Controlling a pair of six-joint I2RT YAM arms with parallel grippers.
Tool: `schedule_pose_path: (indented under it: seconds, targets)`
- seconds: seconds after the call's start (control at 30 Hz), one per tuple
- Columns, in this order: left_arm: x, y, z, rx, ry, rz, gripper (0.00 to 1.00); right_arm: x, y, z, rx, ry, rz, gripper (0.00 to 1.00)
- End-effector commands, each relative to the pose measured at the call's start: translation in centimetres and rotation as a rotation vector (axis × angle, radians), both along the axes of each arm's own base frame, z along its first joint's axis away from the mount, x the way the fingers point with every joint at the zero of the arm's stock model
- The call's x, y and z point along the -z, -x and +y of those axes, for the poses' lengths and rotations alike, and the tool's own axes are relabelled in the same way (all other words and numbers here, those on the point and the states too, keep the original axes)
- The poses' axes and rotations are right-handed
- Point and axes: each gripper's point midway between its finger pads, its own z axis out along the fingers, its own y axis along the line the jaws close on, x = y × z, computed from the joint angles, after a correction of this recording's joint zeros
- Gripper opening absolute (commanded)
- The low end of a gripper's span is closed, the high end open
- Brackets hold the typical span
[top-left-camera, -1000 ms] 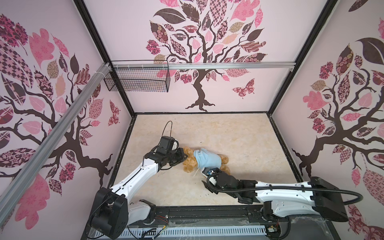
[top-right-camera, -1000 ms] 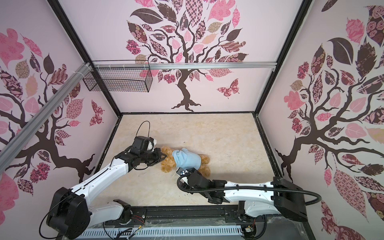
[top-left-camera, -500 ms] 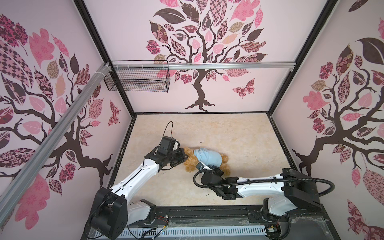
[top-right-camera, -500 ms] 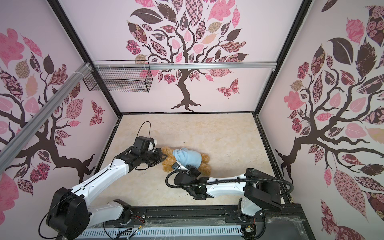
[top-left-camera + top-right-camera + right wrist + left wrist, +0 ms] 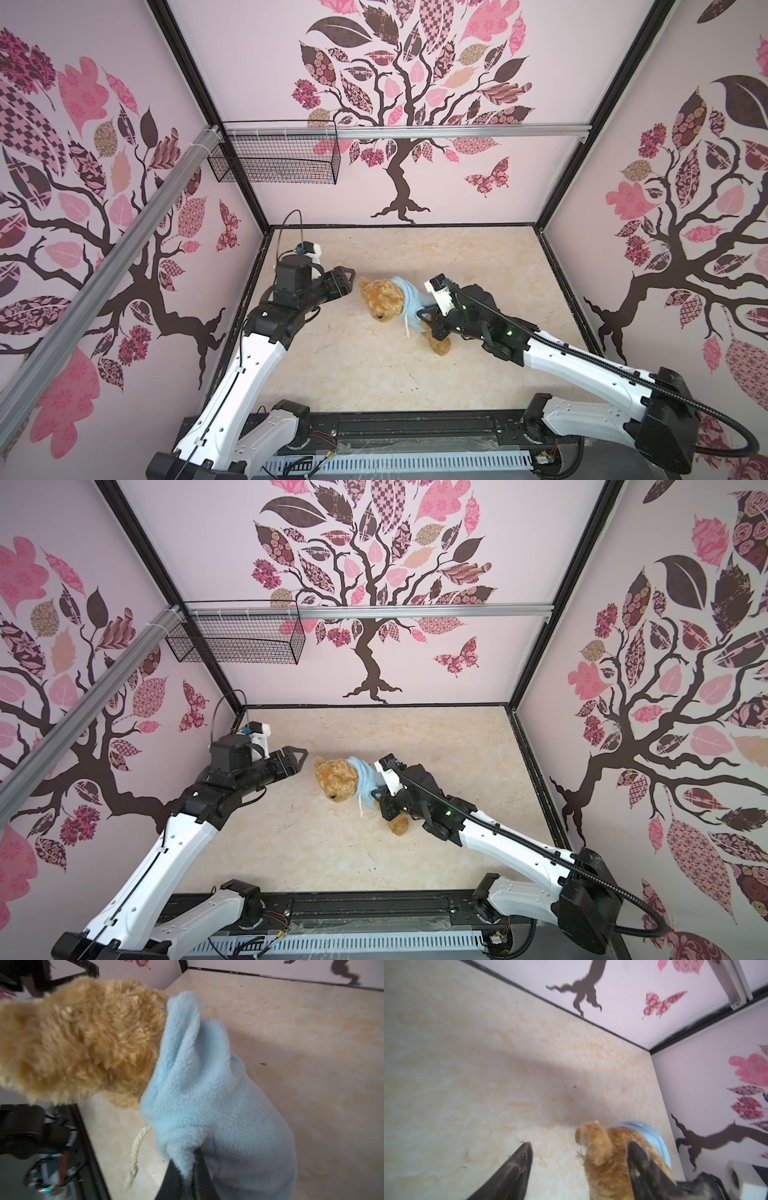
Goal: Dress the teddy bear
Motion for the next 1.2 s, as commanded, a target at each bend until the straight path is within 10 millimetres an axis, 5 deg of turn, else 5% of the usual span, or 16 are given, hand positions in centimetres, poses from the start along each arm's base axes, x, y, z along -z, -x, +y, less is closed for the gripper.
schedule_pose_path:
  seconds: [0.0,0.1,0.17,0.37,0.5,0.6,0.8,0.93,1.07,1.17]
  targets:
    - [-3.1,0.5,3.4,-0.119,-0.133,-0.102,0.76,-4.3,3.7,2.8,-0.243,-0.29,0.257,0.0]
    - [-3.9,1.3,3.2,-0.101,-0.118,-0.15,0.77,-4.6,3.2,2.6,-0.275,-0.461,0.408,0.0]
    - [-3.1,1.8,2.2,-0.046,-0.086,-0.136,0.77,-3.0,2.3,2.1,-0.265,-0.503,0.5,0.0]
    - [2.0,4.0,-3.0,0.158,0.037,-0.019,0.76,7.7,-0.6,-0.1,-0.152,-0.392,0.703,0.02]
    - [5.9,5.9,-7.1,0.278,0.04,0.001,0.74,14.9,-2.1,-3.3,-0.023,-0.291,0.767,0.14]
    - [7.7,7.0,-10.2,0.391,0.02,-0.055,0.73,17.8,-3.3,-5.6,0.067,-0.182,0.744,0.24]
    - [12.5,7.8,-13.4,0.491,-0.09,0.03,0.73,16.4,-6.1,-8.5,0.182,-0.044,0.582,0.41]
    - [13.2,8.4,-15.7,0.573,-0.126,0.053,0.67,14.5,-6.3,-10.2,0.238,0.051,0.479,0.47]
    - [13.7,9.3,-17.1,0.633,-0.162,0.051,0.59,11.8,-5.4,-11.0,0.254,0.049,0.392,0.5]
    - [14.5,9.6,-17.7,0.667,-0.181,0.066,0.53,9.8,-3.5,-9.6,0.181,0.003,0.335,0.5]
